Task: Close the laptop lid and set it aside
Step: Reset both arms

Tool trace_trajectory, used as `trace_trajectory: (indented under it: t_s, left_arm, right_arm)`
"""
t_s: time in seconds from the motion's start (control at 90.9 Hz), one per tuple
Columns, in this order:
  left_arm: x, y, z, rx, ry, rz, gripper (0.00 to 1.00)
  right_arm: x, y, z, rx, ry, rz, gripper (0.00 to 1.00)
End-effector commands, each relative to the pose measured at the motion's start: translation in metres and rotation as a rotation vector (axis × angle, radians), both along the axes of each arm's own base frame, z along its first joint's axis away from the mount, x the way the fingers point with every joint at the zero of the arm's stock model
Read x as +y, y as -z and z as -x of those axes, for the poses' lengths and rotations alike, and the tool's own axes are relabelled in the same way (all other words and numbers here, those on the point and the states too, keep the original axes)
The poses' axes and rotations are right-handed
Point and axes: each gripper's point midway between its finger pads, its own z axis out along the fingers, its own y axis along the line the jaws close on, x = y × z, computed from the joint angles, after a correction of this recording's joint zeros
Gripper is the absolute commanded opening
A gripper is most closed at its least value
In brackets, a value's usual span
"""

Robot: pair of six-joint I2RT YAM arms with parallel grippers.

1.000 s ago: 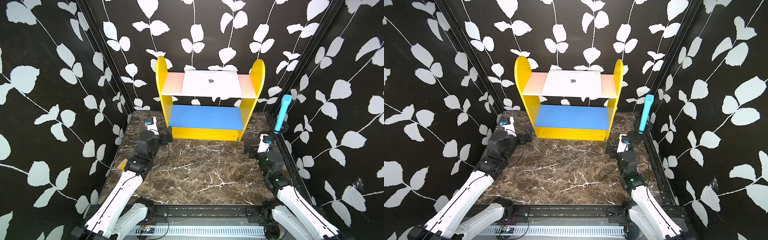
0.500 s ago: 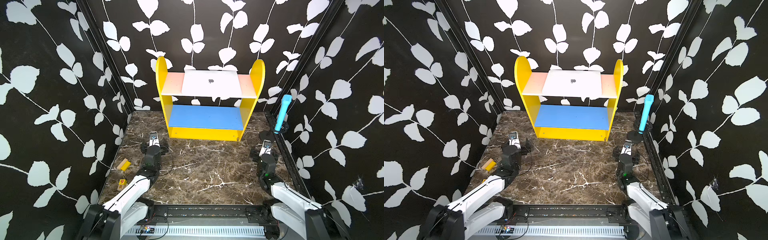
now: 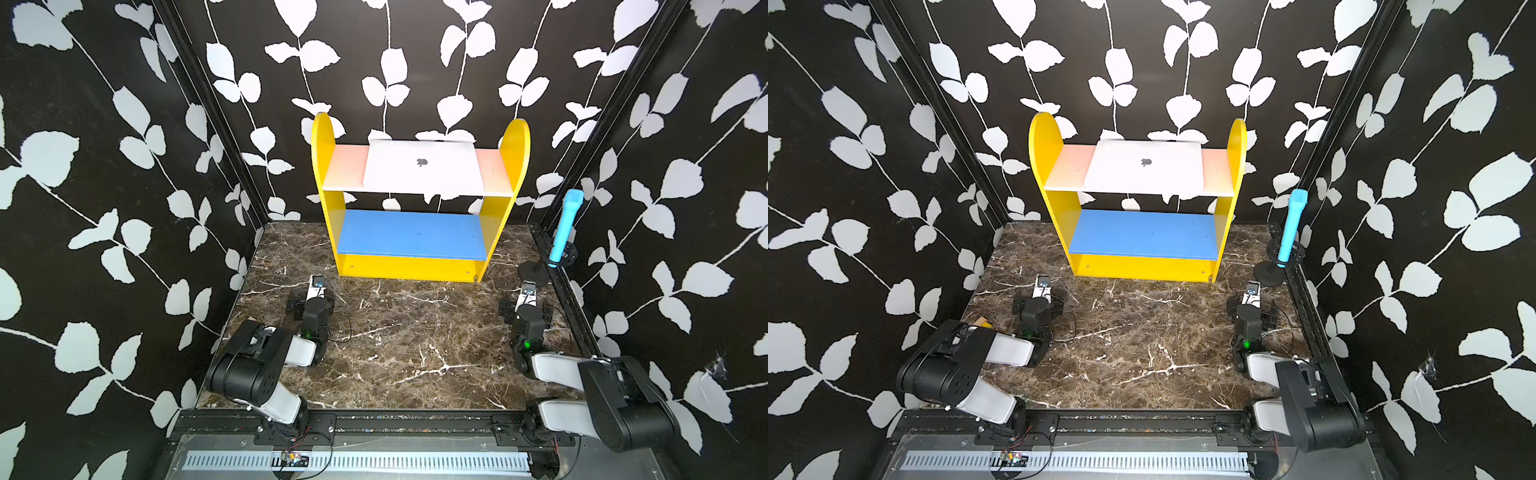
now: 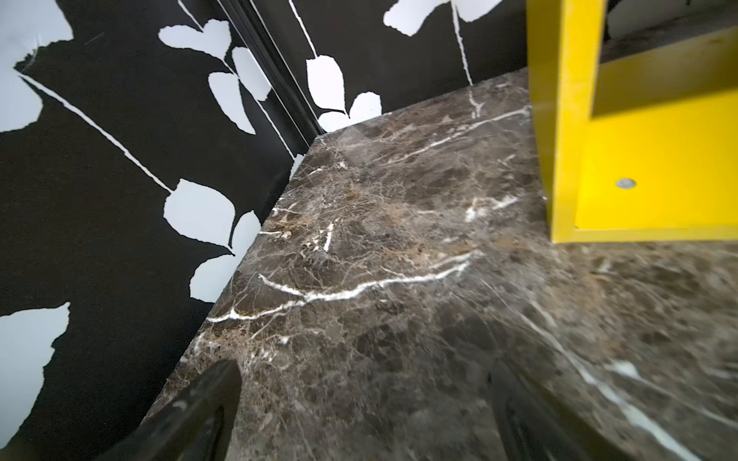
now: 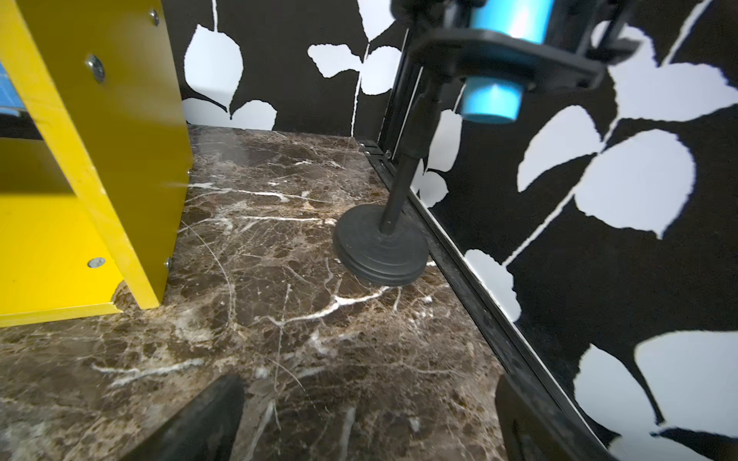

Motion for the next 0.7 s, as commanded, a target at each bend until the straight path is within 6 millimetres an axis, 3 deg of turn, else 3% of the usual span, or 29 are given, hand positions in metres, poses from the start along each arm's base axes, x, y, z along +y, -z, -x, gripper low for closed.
trace_trajectory:
  t_s: [0.0, 0.099, 0.33, 0.407, 0.693]
  left_arm:
    - [0.000, -0.025, -0.013, -0.074, 0.027, 0.072, 0.99]
    - [0.002, -0.022, -0.021, -0.057, 0.039, 0.091, 0.98]
    - [0.000, -0.007, -0.035, -0.026, 0.136, 0.186, 0.98]
    - [0.002, 0.000, -0.030, 0.017, 0.128, 0.191, 0.98]
    - [0.004, -0.001, -0.031, 0.001, 0.123, 0.191, 0.98]
  right_arm:
    - [0.011, -0.016, -0.019, -0.087, -0.068, 0.003, 1.00]
    - [0.018, -0.001, -0.028, -0.058, -0.106, 0.014, 1.00]
    - [0.012, 0.003, -0.042, 0.004, -0.071, 0.005, 1.00]
    - [0.009, 0.004, -0.042, 0.019, -0.052, -0.008, 1.00]
    - [0.005, 0.004, -0.043, 0.018, -0.032, -0.010, 1.00]
